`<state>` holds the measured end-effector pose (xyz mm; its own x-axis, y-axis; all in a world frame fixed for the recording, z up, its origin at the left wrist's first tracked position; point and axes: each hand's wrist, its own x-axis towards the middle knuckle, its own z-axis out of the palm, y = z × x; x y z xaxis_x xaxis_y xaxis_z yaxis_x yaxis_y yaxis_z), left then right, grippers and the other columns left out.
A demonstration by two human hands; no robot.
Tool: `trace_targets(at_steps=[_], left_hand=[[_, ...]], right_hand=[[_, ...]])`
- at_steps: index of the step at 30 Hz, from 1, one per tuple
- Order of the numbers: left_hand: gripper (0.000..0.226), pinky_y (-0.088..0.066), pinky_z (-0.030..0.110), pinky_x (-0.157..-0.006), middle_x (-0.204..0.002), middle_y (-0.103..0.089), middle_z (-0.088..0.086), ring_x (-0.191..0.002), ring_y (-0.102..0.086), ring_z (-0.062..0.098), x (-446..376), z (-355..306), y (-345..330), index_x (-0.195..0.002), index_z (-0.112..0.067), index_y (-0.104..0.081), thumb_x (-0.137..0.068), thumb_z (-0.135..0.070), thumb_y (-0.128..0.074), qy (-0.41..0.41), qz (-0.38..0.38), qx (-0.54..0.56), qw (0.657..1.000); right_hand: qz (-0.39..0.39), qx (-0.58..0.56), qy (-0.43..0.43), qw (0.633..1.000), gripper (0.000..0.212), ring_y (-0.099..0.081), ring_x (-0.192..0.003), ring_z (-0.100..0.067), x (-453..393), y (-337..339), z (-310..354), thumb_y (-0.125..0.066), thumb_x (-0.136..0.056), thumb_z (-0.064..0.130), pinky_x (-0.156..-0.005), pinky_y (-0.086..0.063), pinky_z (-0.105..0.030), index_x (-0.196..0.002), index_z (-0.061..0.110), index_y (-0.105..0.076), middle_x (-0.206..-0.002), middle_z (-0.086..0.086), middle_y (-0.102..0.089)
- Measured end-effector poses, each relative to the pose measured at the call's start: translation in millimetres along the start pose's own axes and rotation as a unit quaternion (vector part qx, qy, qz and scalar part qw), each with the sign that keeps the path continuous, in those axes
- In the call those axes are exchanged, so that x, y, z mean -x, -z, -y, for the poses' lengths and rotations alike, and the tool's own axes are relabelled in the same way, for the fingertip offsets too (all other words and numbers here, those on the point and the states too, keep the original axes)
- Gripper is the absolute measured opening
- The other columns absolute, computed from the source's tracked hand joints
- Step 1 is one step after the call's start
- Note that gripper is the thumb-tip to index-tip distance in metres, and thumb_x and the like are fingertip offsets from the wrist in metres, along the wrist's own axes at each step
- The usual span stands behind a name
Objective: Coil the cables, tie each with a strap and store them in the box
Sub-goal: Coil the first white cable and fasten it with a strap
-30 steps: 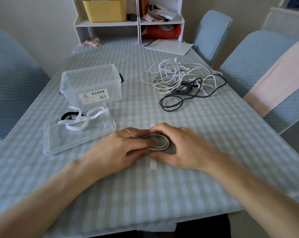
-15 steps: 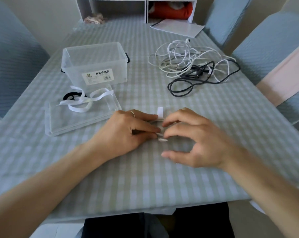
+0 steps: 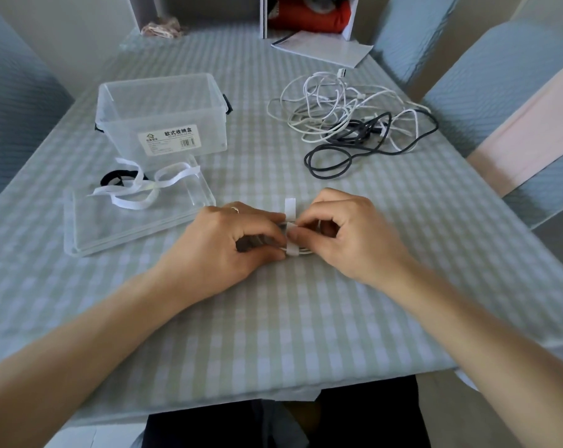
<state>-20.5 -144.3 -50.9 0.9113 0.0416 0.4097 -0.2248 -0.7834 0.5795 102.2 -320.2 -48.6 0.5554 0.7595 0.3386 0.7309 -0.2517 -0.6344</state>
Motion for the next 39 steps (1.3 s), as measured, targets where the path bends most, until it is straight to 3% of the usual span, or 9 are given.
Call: trace_targets(at_steps=[2, 6, 9, 12, 18, 24, 30, 35, 39], left_hand=[[0.024, -0.048, 0.015, -0.092, -0.102, -0.075, -0.008, -0.111, -0.061, -0.003, 0.6, -1.3, -1.6, -0.098, -0.028, -0.079, -0.078, -0.015, -0.083, -0.013, 0.003, -0.011, 1.000], [0.022, -0.048, 0.021, -0.090, -0.111, -0.073, -0.003, -0.104, -0.064, 0.008, 1.0, -0.2, -4.2, -0.101, -0.031, -0.079, -0.080, -0.024, -0.075, -0.037, 0.003, -0.033, 0.999], [0.021, -0.049, 0.025, -0.092, -0.116, -0.072, -0.001, -0.108, -0.064, 0.010, 2.0, 2.4, -5.0, -0.101, -0.035, -0.078, -0.082, -0.027, -0.074, -0.027, 0.009, -0.029, 0.999], [0.019, -0.047, 0.018, -0.092, -0.116, -0.072, -0.001, -0.105, -0.063, 0.007, 1.5, 2.8, -5.4, -0.099, -0.034, -0.079, -0.082, -0.028, -0.074, -0.026, 0.010, -0.027, 0.999], [0.019, -0.047, 0.018, -0.090, -0.116, -0.071, -0.006, -0.104, -0.063, 0.008, 1.6, 2.1, -5.5, -0.098, -0.032, -0.079, -0.081, -0.026, -0.074, -0.031, 0.007, -0.029, 0.999], [0.020, -0.046, 0.016, -0.094, -0.117, -0.072, -0.002, -0.107, -0.062, 0.005, -1.4, 3.4, -3.4, -0.099, -0.034, -0.079, -0.081, -0.027, -0.074, -0.019, 0.016, -0.024, 0.999], [0.022, -0.043, 0.012, -0.097, -0.114, -0.072, -0.005, -0.109, -0.061, 0.000, -1.8, -0.1, -4.8, -0.097, -0.036, -0.079, -0.079, -0.023, -0.075, 0.004, 0.019, -0.017, 1.000], [0.027, -0.039, 0.004, -0.094, -0.113, -0.071, -0.012, -0.111, -0.055, -0.012, -1.9, -2.4, -2.7, -0.094, -0.039, -0.079, -0.079, -0.017, -0.082, 0.048, 0.020, 0.016, 0.998], [0.024, -0.042, 0.007, -0.089, -0.112, -0.067, -0.017, -0.106, -0.060, -0.005, -2.2, -3.7, -1.4, -0.092, -0.039, -0.079, -0.080, -0.019, -0.082, 0.065, 0.033, 0.035, 0.997]], right_hand=[[0.001, 0.001, -0.009, 1.000, 0.008, -0.053, -0.065, -0.006, -1.7, -0.5, -0.1, -0.078, -0.084, 0.027, -0.058, -0.035, -0.012, -0.079, 0.021, -0.076, -0.076, 0.006, -0.057], [0.004, 0.009, -0.015, 1.000, 0.009, -0.053, -0.063, -0.004, -2.3, -1.7, -1.3, -0.079, -0.083, 0.026, -0.058, -0.034, -0.011, -0.076, 0.023, -0.074, -0.074, 0.006, -0.057], [-0.016, -0.030, -0.054, 0.998, 0.010, -0.057, -0.061, -0.004, -3.7, 2.5, 1.2, -0.080, -0.081, 0.024, -0.058, -0.037, -0.011, -0.077, 0.021, -0.072, -0.070, 0.011, -0.062], [-0.027, -0.036, -0.109, 0.993, 0.008, -0.057, -0.055, 0.003, -15.3, 9.4, 0.1, -0.075, -0.086, 0.027, -0.055, -0.036, -0.008, -0.083, 0.020, -0.072, -0.057, 0.024, -0.061], [0.027, 0.048, -0.147, 0.988, 0.008, -0.058, -0.066, 0.005, -37.1, 1.6, -0.6, -0.075, -0.082, 0.034, -0.059, -0.041, -0.013, -0.079, 0.027, -0.073, -0.071, 0.013, -0.067], [-0.028, -0.040, -0.075, 0.996, 0.008, -0.057, -0.058, -0.001, -26.4, 5.9, 2.2, -0.079, -0.082, 0.021, -0.057, -0.038, -0.010, -0.075, 0.019, -0.076, -0.065, 0.013, -0.065], [-0.045, 0.011, 0.025, 0.999, 0.005, -0.055, -0.062, -0.012, -11.3, 2.5, 6.9, -0.079, -0.079, 0.014, -0.056, -0.038, -0.015, -0.076, 0.017, -0.077, -0.070, 0.011, -0.061], [-0.034, 0.008, 0.029, 0.999, 0.007, -0.056, -0.064, -0.008, -0.9, 0.0, 8.9, -0.079, -0.079, 0.009, -0.058, -0.036, -0.010, -0.077, 0.016, -0.078, -0.070, 0.012, -0.059], [-0.037, 0.004, 0.040, 0.998, 0.007, -0.057, -0.064, -0.011, 5.6, 0.6, 7.2, -0.078, -0.080, 0.007, -0.059, -0.037, -0.011, -0.079, 0.014, -0.078, -0.072, 0.006, -0.062]])
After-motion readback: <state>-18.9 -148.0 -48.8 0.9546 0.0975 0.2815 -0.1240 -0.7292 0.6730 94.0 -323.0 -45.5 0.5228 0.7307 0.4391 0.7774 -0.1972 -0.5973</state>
